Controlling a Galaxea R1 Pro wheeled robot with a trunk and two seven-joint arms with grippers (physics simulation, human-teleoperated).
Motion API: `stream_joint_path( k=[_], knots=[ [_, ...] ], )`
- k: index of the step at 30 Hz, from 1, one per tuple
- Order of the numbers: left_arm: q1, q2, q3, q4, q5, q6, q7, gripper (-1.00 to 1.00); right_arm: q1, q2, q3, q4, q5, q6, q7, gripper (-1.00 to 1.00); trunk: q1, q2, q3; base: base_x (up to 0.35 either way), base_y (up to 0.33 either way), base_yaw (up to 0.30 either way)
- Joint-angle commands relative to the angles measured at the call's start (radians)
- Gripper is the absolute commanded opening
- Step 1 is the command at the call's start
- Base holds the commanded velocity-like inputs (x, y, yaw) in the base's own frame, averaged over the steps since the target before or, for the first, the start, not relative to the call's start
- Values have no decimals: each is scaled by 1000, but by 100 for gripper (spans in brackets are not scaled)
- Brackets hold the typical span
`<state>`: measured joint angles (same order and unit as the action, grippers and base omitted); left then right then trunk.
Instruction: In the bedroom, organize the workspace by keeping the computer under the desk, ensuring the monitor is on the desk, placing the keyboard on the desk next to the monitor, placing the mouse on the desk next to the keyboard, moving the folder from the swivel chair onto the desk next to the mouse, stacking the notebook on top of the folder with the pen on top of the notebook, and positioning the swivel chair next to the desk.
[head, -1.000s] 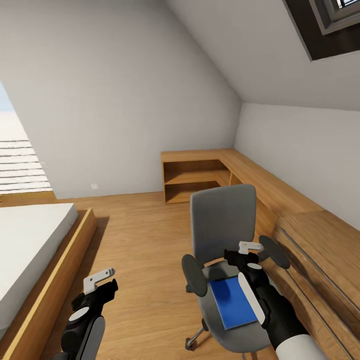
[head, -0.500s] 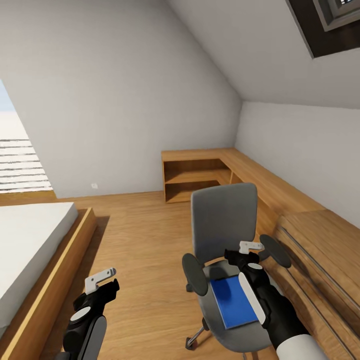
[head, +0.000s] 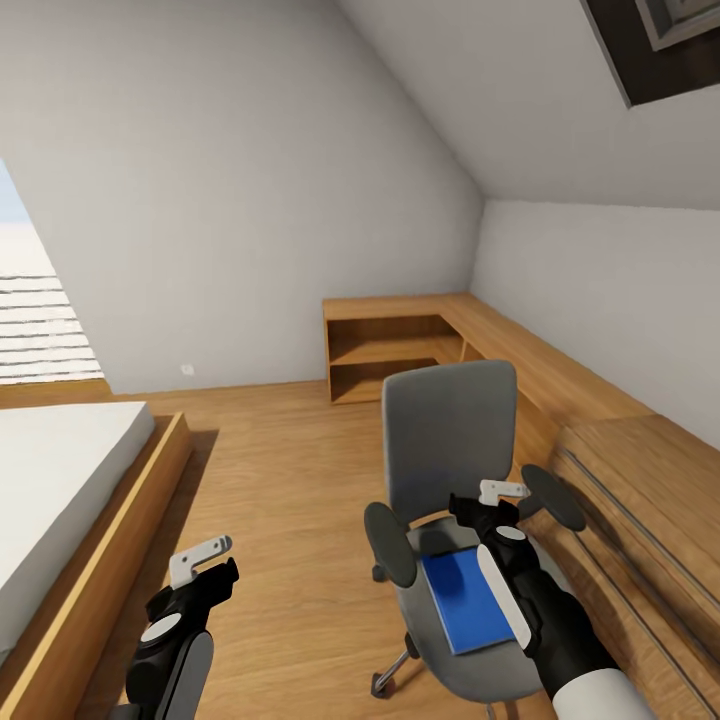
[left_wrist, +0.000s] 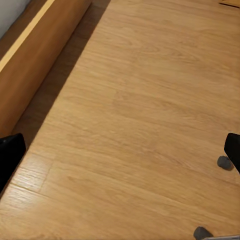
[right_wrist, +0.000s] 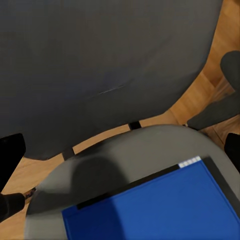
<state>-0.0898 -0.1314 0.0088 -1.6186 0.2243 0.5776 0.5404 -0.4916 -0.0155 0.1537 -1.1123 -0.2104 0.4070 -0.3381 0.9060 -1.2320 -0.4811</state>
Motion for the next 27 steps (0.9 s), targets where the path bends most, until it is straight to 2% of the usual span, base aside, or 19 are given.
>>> stream_joint_path(
  k=[1,16,21,27],
  knots=[
    [-1,0,0,-1,10,2,7,100,-1,-1,4,-1,-10,3,-10,100,4,-8,-4,0,0,0],
    [-1,0,0,-1,10,2,7,100,-1,-1,3,0,-10,1,-11,100,61,-113,-51,0,0,0],
    [-1,0,0,-1,10,2,7,100,-1,-2,2,4,-10,-22,-10,100,81,-148,-67,0,0,0],
    [-1,0,0,-1,10,2,7,100,-2,-3,-2,83,-11,-74,-13,100,104,-190,-86,0,0,0]
  ],
)
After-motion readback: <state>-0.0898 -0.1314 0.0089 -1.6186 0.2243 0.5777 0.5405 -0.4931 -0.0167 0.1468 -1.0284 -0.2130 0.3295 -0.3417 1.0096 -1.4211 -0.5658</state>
